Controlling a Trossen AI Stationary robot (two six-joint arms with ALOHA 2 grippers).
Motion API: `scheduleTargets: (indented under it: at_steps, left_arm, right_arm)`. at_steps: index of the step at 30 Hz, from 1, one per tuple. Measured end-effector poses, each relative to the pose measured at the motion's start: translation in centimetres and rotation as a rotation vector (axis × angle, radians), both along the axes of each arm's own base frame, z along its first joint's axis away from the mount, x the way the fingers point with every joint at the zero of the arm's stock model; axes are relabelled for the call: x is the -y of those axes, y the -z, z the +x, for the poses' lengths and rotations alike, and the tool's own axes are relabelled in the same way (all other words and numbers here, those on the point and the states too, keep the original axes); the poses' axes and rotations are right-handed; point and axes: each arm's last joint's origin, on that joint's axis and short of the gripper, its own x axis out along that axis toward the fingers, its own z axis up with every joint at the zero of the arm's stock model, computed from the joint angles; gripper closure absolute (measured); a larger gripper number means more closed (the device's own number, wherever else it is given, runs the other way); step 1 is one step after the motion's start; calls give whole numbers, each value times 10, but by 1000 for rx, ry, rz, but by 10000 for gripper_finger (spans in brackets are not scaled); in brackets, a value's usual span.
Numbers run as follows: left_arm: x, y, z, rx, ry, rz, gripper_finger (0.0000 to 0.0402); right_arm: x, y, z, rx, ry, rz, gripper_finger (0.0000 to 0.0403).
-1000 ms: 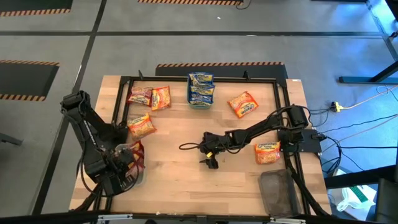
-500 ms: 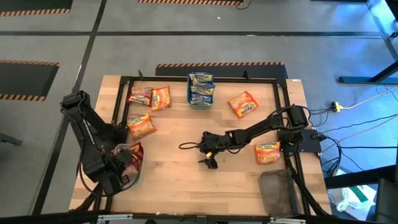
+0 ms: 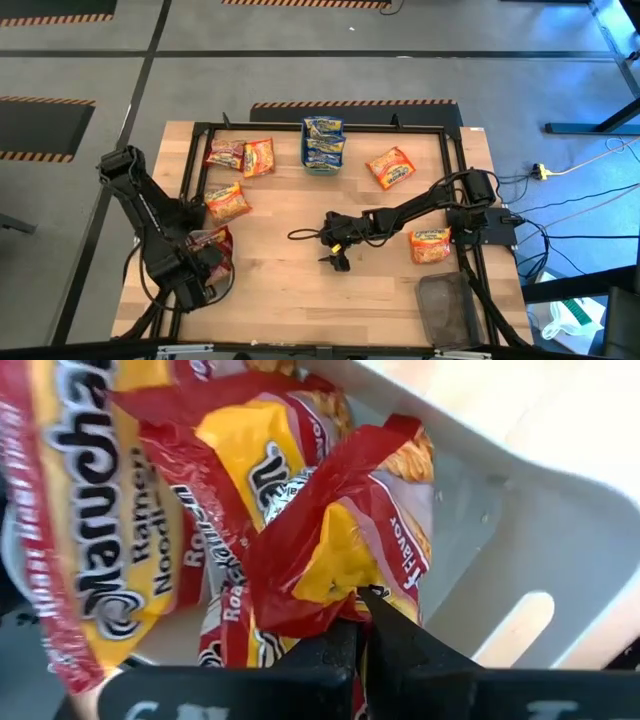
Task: Sort Maruchan noodles
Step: Put the red noodle pack into the gray bin
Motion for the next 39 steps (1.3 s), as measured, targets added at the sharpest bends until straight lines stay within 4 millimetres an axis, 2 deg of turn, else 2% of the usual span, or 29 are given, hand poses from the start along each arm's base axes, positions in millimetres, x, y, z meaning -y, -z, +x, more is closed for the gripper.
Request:
scheduleTargets:
  at_steps: [7, 17, 21, 29, 39]
  left_arm:
    - [-1, 4, 3, 90, -4, 38, 391]
    - [-5, 4, 7, 118, -12, 72, 275]
    - [-7, -1, 9, 107, -11, 81, 242]
    - [-9, -27, 17, 117, 11, 103, 233]
    - [-13, -40, 29, 172, 8, 101, 233]
  right_arm:
    - [0, 0, 0, 0, 0, 0, 52]
    - [0, 0, 0, 0, 0, 0, 52]
    - [0, 0, 0, 1, 0, -1, 52]
    - [0, 0, 0, 1, -1, -1, 52]
    - [0, 0, 0, 1, -1, -1, 52]
